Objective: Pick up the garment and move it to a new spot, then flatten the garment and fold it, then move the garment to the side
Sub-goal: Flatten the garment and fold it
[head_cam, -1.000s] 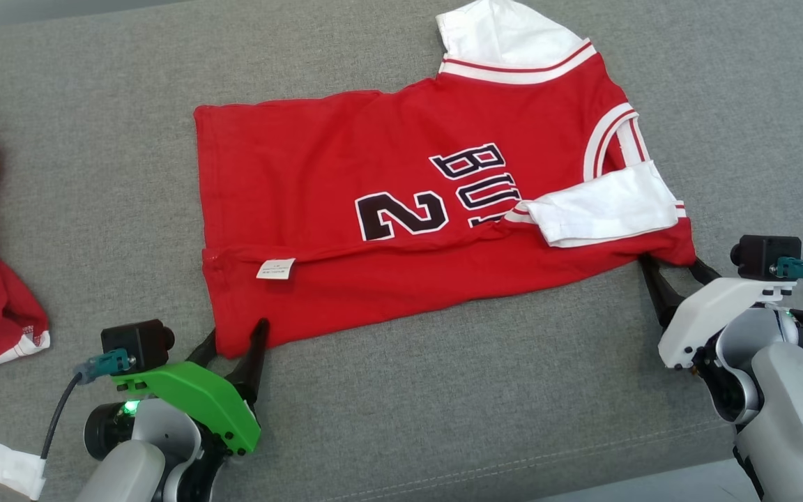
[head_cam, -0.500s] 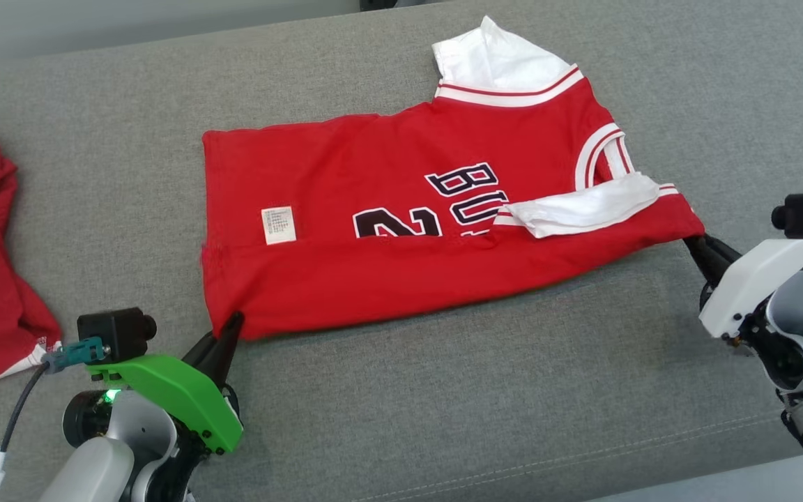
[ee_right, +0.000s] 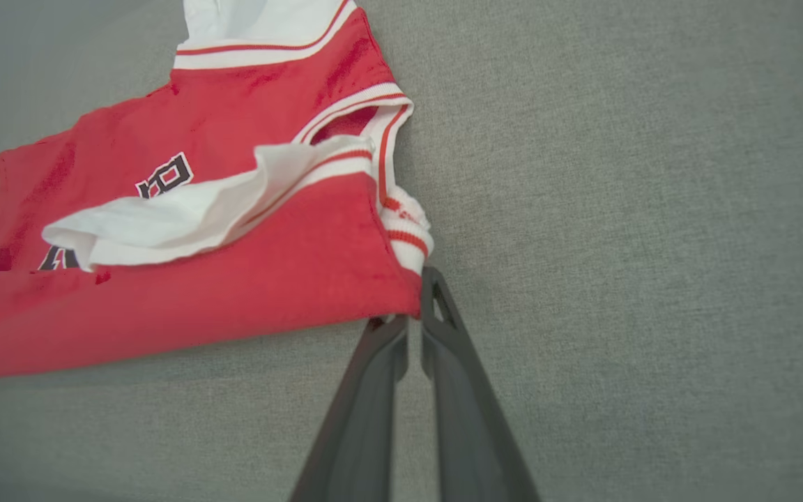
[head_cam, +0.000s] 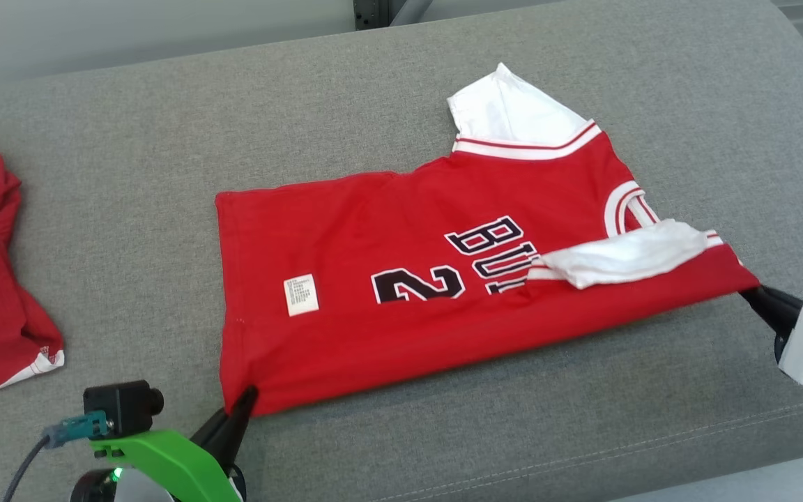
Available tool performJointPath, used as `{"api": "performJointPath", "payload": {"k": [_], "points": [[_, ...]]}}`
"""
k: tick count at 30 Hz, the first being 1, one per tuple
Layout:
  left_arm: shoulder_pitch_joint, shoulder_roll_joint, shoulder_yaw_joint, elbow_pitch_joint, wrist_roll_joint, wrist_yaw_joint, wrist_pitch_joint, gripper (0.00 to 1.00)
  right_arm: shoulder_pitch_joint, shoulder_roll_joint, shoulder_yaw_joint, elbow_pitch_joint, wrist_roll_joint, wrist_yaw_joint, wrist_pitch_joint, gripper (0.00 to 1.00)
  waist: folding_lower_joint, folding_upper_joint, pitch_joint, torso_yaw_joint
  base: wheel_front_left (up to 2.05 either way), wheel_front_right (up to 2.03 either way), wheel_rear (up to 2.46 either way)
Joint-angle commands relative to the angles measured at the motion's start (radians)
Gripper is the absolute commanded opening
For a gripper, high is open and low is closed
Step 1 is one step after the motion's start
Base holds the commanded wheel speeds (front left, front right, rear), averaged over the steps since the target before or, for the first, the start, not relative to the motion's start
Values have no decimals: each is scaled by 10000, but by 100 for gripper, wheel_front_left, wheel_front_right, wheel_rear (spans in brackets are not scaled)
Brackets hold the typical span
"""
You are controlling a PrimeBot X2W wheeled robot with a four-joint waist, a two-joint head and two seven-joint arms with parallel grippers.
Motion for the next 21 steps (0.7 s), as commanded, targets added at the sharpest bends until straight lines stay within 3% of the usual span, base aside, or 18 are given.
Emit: {"api": "performJointPath", "payload": {"k": [1, 5, 14, 15, 16, 17, 18, 19, 21], "points": [[318, 0, 0, -27, -114, 60, -93, 0, 399, -91, -145, -65, 78, -3, 256, 0, 0, 83, -8, -5, 0, 0, 0], [836, -241, -187, 74, -183, 120, -283, 0, 1288, -111, -564, -133, -239, -8, 784, 0, 0, 83, 104, -5, 0, 0, 0], [1262, -803, -853, 661, -14, 49, -461, 0, 1632, 840, -424, 615, -1262, -8, 392, 0, 0, 83, 302, 101, 0, 0, 0], [1292, -847, -907, 688, 13, 52, -487, 10, 1574, 868, -370, 668, -1361, -8, 300, 0, 0, 83, 293, 125, 0, 0, 0], [1303, -886, -901, 713, 27, 88, -526, 27, 1502, 877, -364, 714, -1467, -8, 155, 0, 0, 83, 280, 149, 0, 0, 0], [1309, -916, -879, 722, 46, 139, -595, 61, 1450, 929, -448, 790, -1524, -8, 5, 1, 0, 83, 263, 168, 0, 0, 0], [1317, -919, -871, 717, 113, 208, -650, 100, 1428, 992, -490, 844, -1528, -8, -72, 47, 0, 83, 244, 185, 0, 0, 0], [1318, -875, -864, 688, 200, 263, -695, 100, 1418, 992, -483, 868, -1538, -6, -57, 100, 0, 83, 227, 202, 0, 0, 0], [1315, -801, -778, 528, 346, 382, -825, 100, 1325, 811, -578, 848, -1564, -8, 76, 100, 0, 83, 214, 210, 0, 0, 0]]}}
